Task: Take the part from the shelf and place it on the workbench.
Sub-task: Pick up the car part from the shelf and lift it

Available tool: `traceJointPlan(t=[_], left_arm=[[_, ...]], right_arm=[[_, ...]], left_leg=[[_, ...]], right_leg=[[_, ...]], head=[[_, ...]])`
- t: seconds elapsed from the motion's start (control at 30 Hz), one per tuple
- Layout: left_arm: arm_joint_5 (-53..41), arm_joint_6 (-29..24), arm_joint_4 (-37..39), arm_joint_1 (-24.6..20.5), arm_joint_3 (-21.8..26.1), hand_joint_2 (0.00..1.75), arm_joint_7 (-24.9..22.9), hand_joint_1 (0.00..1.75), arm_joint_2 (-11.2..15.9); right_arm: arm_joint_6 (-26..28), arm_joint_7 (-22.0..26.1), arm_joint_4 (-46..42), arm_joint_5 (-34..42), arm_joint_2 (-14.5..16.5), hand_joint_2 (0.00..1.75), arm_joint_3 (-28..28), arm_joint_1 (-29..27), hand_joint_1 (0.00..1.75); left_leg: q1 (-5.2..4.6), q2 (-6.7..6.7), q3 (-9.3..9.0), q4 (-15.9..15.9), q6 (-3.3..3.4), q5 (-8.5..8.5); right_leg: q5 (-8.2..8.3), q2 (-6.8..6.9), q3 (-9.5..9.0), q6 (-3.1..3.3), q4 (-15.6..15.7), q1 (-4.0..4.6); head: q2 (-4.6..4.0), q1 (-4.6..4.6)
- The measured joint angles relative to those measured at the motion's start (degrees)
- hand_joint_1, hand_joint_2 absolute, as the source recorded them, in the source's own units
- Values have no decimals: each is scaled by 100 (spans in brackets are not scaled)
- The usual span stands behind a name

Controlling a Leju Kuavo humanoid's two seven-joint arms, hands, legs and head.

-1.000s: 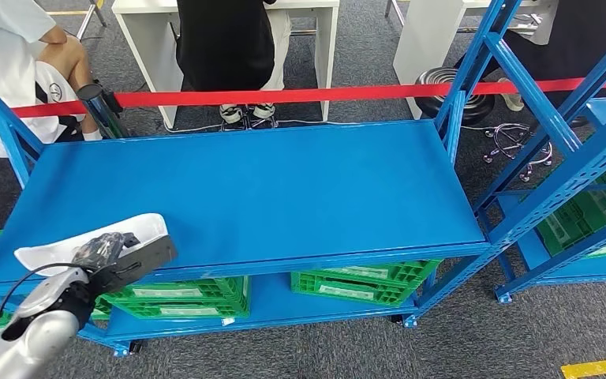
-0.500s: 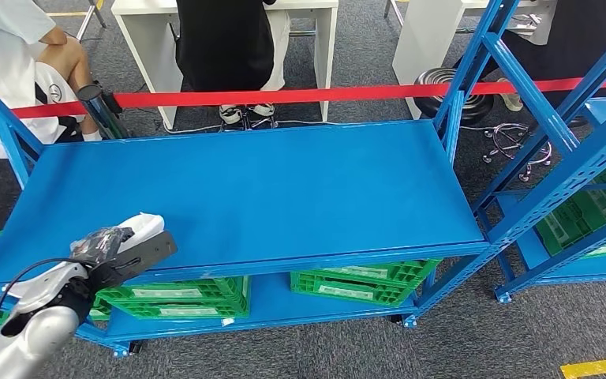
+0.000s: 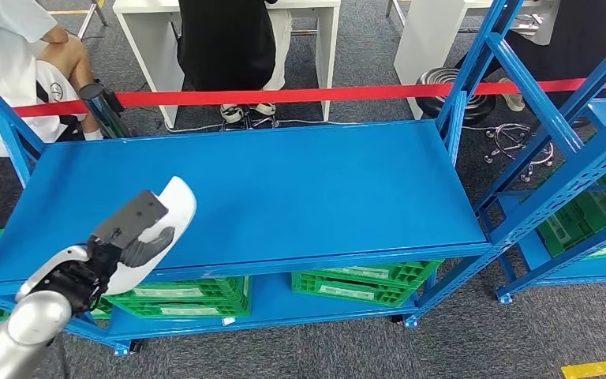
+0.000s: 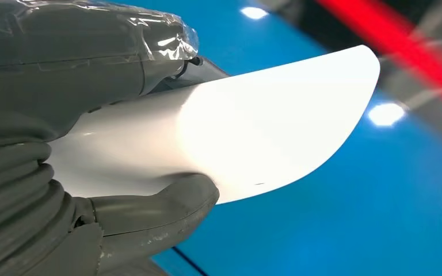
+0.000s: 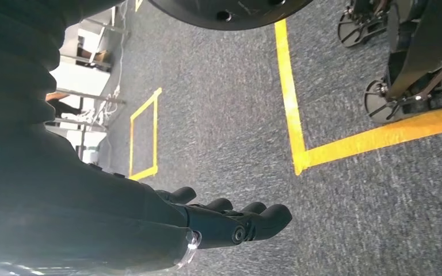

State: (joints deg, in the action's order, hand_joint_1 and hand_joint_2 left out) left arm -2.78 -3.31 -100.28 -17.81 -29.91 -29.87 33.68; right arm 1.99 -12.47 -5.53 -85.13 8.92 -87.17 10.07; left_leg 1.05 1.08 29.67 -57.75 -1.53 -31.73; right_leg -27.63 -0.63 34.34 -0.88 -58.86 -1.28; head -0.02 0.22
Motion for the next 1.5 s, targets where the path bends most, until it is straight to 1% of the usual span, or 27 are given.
traceJointPlan(t=[0.13,0.47,0.57,0.77,0.87,1.03,1.2,1.3,1.5], left_arm=[[462,-231,-420,-180,-102,175,293,175,-4],[557,-276,-868,-258,-264,175,386,175,-4],[816,-397,-952,-259,-279,175,682,175,-5],[1574,-849,-1278,-259,-270,175,1550,175,-41],[1860,-954,-1429,-259,-265,175,1918,175,-90],[1971,-993,-1562,-255,-261,175,2148,175,-161],[2007,-1120,-1656,-242,-249,175,2602,175,-276],[1962,-1208,-1720,-240,-227,175,2796,175,-366],[1880,-1282,-1809,-238,-181,175,2889,175,-508]], right_arm=[[16,-18,0,8,-3,175,0,1,0],[26,-29,0,9,-5,175,0,0,0],[26,-30,0,3,-5,175,0,0,0],[26,-29,0,-97,-5,175,0,0,0],[26,-29,0,-140,-5,175,0,1,0],[27,-30,0,-185,-5,175,0,0,0],[40,-45,0,-248,-6,175,0,0,0],[43,-45,0,-284,-7,175,1,0,0],[45,-45,0,-304,-7,175,2,0,0]], left_leg=[[0,2,1,0,0,0],[0,-4,1,1,0,0],[0,-8,0,1,0,0],[0,-16,1,1,0,-1],[0,-18,1,1,1,-1],[0,-23,0,1,1,-1],[1,-29,0,1,0,0],[1,-32,0,1,1,-1],[0,-38,0,1,1,-1]], right_leg=[[0,2,0,0,1,0],[-1,2,0,0,1,0],[-1,2,0,0,1,0],[-1,1,0,0,1,0],[-1,1,0,-1,2,0],[-1,0,0,-1,2,0],[-1,-1,0,-1,2,0],[-1,-2,0,-1,2,0],[-1,-3,0,-1,2,0]], head=[[0,0],[0,-1],[0,-1],[0,1],[0,1],[0,1],[0,0],[0,1],[0,2]])
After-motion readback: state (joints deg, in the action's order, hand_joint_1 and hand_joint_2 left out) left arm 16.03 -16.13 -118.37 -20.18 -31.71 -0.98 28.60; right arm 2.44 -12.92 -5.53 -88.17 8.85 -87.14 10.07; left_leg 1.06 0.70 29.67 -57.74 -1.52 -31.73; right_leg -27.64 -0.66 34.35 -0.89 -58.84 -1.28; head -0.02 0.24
